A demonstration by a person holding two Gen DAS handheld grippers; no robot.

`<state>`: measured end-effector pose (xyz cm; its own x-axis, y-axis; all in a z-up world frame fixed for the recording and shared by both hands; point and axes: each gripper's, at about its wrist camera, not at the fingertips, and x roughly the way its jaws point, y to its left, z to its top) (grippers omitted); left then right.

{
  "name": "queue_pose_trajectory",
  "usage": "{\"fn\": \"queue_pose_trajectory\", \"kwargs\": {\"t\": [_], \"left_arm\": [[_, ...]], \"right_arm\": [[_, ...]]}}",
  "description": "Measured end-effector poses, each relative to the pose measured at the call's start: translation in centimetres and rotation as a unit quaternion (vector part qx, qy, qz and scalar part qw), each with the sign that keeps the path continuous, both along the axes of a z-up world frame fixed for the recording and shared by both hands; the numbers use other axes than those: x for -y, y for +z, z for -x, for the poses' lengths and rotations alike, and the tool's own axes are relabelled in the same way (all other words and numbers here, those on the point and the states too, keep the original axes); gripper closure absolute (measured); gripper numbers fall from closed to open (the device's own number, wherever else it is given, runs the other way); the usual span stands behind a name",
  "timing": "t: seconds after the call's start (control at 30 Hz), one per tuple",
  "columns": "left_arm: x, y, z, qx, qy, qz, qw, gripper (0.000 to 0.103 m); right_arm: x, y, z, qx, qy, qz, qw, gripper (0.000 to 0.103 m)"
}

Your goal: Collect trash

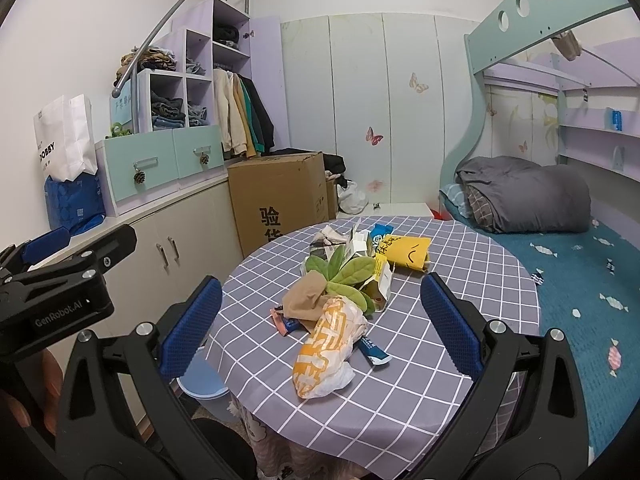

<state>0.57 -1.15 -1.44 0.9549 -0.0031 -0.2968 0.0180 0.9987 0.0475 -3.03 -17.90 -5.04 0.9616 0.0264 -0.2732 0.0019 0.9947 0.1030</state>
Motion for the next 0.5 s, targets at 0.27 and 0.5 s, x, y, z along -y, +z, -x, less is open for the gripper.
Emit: {"fn": "queue_pose_trajectory", "kwargs": {"t": [0.27,0.5], "left_arm": [[0.11,-0.12,-0.04,-0.002,-0.001,-0.001,1.0000,0.004],[0.31,-0.47,-0.41,-0.007,0.000,-0.005,1.0000,0.004]], "right_arm": [[0.06,-0.24,-0.09,-0.006,0.002,-0.003,1.000,0.006],[0.02,-0.40,-0.11,-0.010,0.003,-0.005,1.000,0.006]]}}
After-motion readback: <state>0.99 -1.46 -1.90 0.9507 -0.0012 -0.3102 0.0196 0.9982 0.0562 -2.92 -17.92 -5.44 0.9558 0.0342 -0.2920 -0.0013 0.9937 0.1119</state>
